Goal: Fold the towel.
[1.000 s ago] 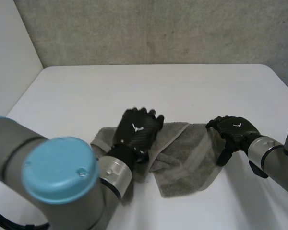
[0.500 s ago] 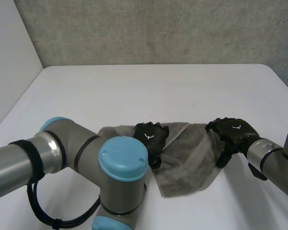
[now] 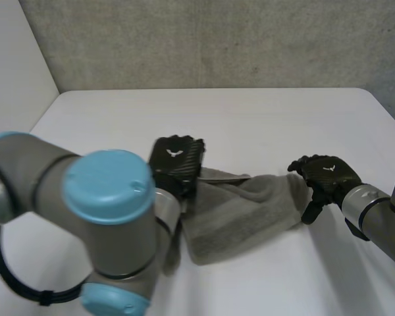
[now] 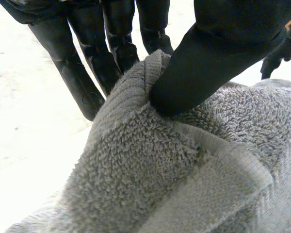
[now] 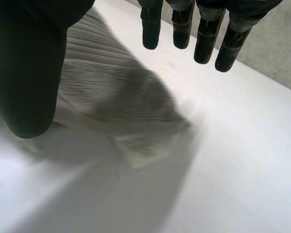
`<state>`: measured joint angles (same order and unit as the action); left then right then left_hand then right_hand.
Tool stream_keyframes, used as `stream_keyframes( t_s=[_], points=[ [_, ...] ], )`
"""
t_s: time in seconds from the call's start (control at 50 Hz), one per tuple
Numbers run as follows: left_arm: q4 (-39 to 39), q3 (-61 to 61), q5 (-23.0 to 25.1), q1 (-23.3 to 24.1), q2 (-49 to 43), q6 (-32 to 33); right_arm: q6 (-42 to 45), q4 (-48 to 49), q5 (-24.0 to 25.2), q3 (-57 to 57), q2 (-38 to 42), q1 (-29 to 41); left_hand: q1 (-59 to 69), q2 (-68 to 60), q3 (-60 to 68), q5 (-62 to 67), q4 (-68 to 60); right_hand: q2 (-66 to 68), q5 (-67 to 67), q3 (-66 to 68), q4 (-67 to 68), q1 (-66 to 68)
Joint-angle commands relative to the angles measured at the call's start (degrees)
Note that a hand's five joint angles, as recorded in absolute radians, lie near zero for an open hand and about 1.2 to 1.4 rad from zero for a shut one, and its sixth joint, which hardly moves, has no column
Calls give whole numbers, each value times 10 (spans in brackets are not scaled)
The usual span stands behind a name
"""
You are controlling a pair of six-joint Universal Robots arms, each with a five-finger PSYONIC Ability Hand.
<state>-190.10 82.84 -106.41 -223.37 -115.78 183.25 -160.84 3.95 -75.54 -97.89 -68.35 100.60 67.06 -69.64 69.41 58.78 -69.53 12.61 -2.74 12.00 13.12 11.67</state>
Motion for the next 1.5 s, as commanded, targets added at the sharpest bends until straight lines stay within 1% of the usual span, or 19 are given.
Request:
stream_keyframes(
  t_s=[0.02,0.14,0.24,0.28,0.38,0.56,0.66,0.7,0.72,0.74,0.76,0.88,0.92,0.94,0.98,1.02,1.12,1.24,1.5],
  points=[
    [1,107,46,-49,104,40,-5,-7,5,31,-14,2,129,-104,106,112,-105,-26,27,-20,-31,-17],
    [1,160,75,-51,170,109,-12,-40,26,77,-9,9,129,-104,106,112,-105,-26,27,-20,-31,-17],
    [1,176,76,-51,199,123,-62,-95,71,118,28,37,129,-104,106,112,-105,-26,27,-20,-31,-17],
    [-1,179,76,-50,204,123,-115,-127,111,146,60,58,129,-104,106,112,-105,-26,27,-20,-31,-17],
    [-4,181,75,-51,207,124,-143,-168,145,156,83,88,129,-104,106,112,-105,-26,27,-20,-31,-17],
    [-5,181,78,-63,174,125,-142,-176,146,149,86,97,129,-104,106,112,-105,-26,27,-20,-31,-17],
    [-17,176,79,-78,151,124,-141,-176,145,146,109,100,129,-104,106,112,-105,99,-98,105,94,109],
    [-29,174,80,-84,144,125,-141,-171,149,149,123,100,129,-104,106,112,-105,390,-389,396,385,400],
    [-45,172,81,-90,139,126,-141,-171,149,149,123,100,129,-104,106,112,-105,392,-391,398,387,401],
    [-45,172,81,-90,139,126,-140,-165,146,157,125,100,129,-104,106,112,-105,603,-602,609,598,613],
    [-63,167,81,-101,133,127,-138,-154,140,169,125,100,129,-104,106,112,-105,673,-672,679,668,683],
    [-119,75,103,-162,98,190,-101,-106,65,238,104,100,129,-104,106,112,-105,674,-673,680,669,683],
    [-123,35,116,-179,95,217,-26,-65,-31,295,69,100,129,-104,106,112,-105,674,-673,680,669,683],
    [-125,-7,124,-189,97,240,-25,-65,-31,295,69,100,129,-104,106,112,-105,674,-673,680,669,683],
    [-128,-53,130,-194,97,253,45,14,-109,330,25,110,129,-104,106,112,-105,674,-673,680,669,683],
    [-131,-99,132,-196,98,256,76,67,-125,335,3,128,129,-104,106,112,-105,674,-673,680,669,683],
    [-158,-195,130,-209,101,241,118,195,-128,310,-38,157,129,-104,106,112,-105,674,-673,680,669,683],
    [-156,-173,131,-217,105,206,125,180,-122,240,-41,166,129,-104,106,112,-105,674,-673,680,669,683],
    [-174,142,157,-218,107,196,215,171,-108,33,-4,161,129,-104,106,112,-105,655,-653,661,649,664]
  ],
)
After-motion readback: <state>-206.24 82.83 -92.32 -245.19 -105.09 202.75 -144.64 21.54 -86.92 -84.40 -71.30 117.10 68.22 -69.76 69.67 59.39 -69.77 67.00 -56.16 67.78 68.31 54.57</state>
